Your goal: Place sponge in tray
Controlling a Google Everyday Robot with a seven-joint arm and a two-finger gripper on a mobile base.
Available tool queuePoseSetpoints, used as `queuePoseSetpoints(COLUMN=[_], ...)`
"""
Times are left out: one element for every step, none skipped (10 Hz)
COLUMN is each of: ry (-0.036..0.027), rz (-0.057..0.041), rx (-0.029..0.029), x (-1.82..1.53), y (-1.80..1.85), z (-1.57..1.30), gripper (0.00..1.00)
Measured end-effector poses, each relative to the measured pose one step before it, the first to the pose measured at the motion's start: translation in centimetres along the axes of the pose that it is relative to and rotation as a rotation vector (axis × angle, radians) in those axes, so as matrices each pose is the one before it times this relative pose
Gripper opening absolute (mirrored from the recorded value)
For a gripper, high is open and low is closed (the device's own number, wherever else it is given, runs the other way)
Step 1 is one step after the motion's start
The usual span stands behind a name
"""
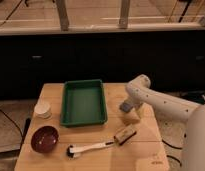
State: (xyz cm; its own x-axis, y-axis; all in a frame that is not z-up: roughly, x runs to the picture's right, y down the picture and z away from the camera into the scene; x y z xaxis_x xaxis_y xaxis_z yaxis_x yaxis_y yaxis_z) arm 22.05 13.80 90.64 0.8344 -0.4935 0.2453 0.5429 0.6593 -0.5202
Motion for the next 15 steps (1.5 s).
queuePoseSetpoints(ry=[-0.00179, -0.00345, -0.00147, -0.00220, -0.00201, -0.00188, -0.00123, -0.00182, -0.00171, -0.00108, -0.00227, -0.00272, -0.00140, -0.00204, -0.00259], rz=[0.00112, 0.00203, 0.00064, 0.00068, 0.00032, 0.00044, 0.00171, 0.00209, 0.00077, 0.00053, 0.00146, 0.00101, 0.00176, 0.00373, 0.00267], rx=[-0.00301, -0.00409, -0.00227, -0.00295, -0.00261, -0.00262, -0.00243, -0.00113, -0.00052, -0.00111, -0.00058, -0.00282, -0.00115, -0.00144, -0.00052], x=[0.094, 0.087, 0.063, 0.061, 0.049, 0.033, 0.082, 0.112, 0.032, 0.035, 0.073, 0.128, 0.066, 0.111, 0.105], y=[-0.061, -0.038, -0.023, -0.045, -0.034, -0.006, 0.017, -0.025, -0.038, -0.002, -0.037, -0.005, 0.014, 0.037, -0.021], z=[-0.006, 0.005, 0.014, -0.006, 0.008, 0.034, 0.043, -0.013, -0.033, 0.030, -0.011, 0.035, 0.002, 0.042, 0.000], gripper=[0.80, 0.80, 0.80, 0.80, 0.80, 0.79, 0.79, 0.75, 0.75, 0.75, 0.77, 0.79, 0.76, 0.68, 0.61])
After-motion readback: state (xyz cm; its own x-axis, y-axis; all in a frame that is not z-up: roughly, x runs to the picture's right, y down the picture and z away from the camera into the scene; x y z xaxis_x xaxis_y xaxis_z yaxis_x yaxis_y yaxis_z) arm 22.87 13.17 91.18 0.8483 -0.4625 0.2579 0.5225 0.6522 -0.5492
